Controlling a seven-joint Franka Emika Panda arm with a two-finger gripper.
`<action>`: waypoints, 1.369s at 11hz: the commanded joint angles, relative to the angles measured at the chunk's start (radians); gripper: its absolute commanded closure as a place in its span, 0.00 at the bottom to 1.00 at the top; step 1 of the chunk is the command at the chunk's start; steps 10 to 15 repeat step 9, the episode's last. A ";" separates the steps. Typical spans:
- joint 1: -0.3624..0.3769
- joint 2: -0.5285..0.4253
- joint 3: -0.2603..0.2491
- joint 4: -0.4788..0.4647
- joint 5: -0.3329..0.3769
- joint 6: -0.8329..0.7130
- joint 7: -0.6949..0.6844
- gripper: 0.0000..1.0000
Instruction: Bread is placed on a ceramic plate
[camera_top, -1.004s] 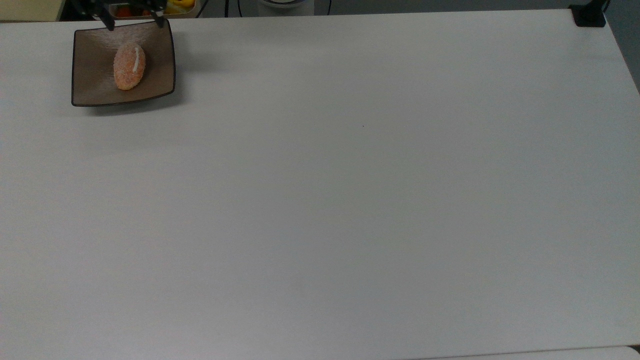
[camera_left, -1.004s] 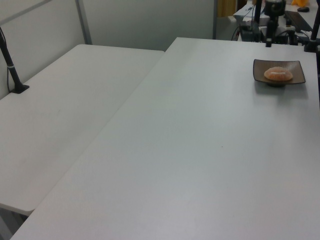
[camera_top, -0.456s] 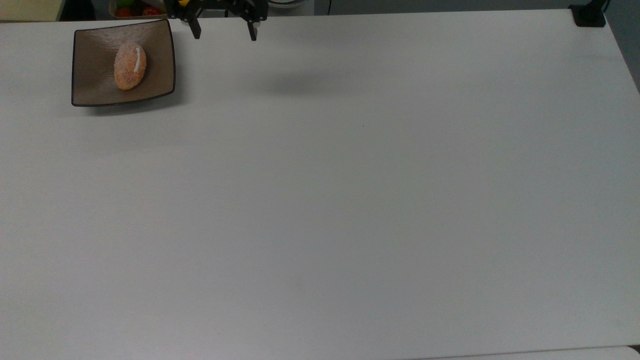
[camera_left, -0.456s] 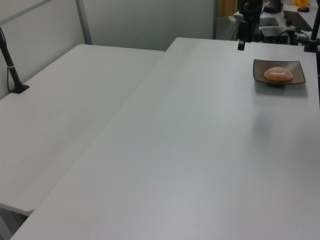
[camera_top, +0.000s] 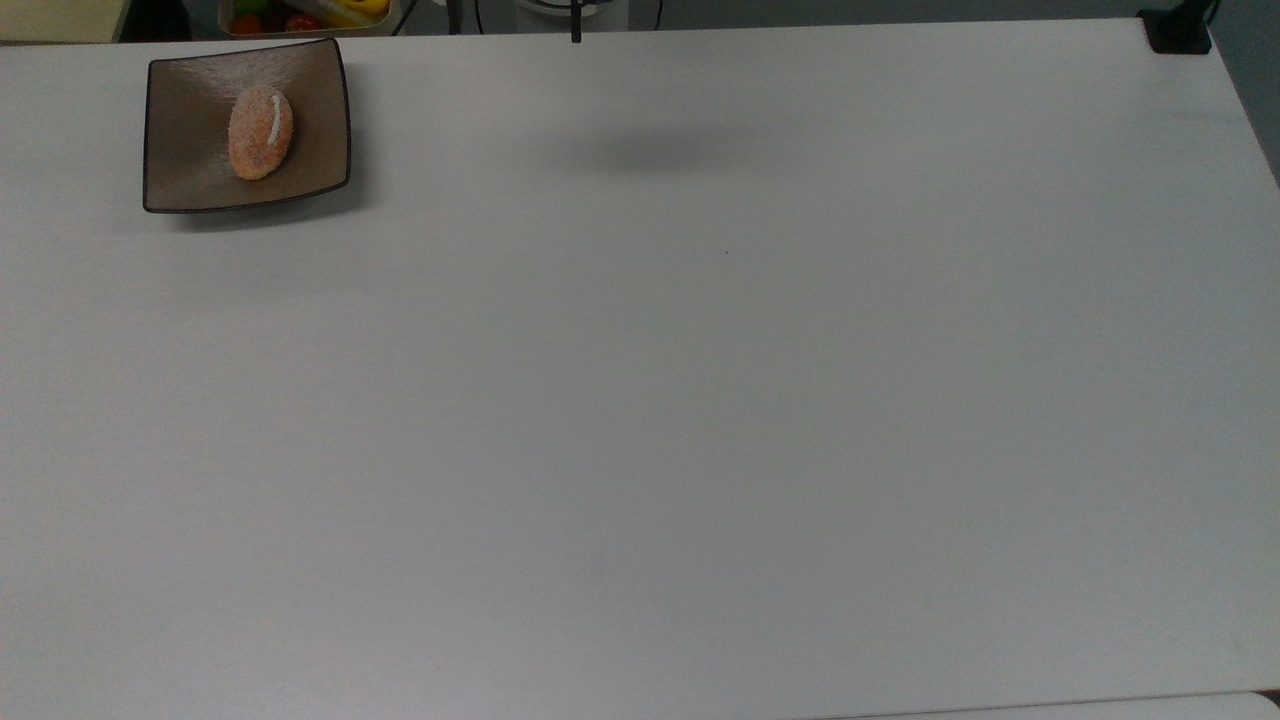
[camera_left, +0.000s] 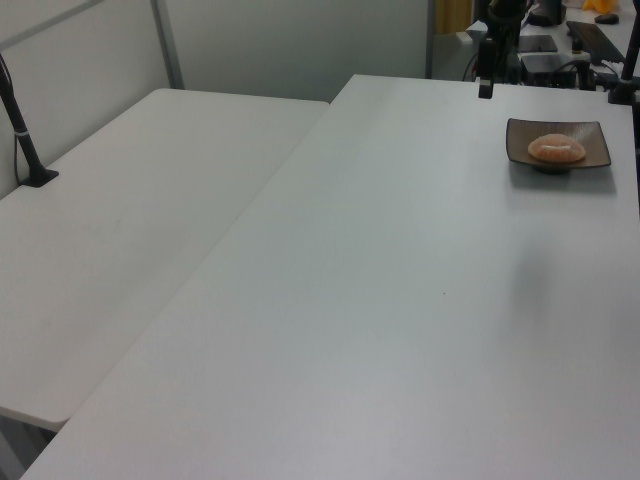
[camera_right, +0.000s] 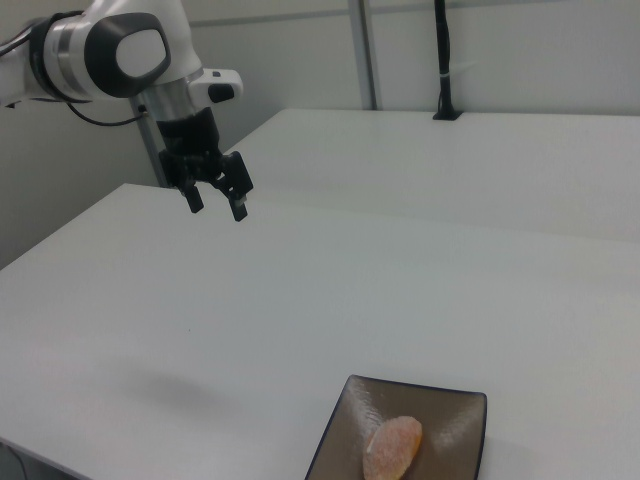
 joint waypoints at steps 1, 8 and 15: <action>0.041 0.021 -0.011 0.024 -0.006 -0.025 0.041 0.00; 0.040 0.038 -0.011 0.023 0.008 0.006 0.025 0.00; 0.039 0.037 -0.011 0.023 0.009 0.002 0.025 0.00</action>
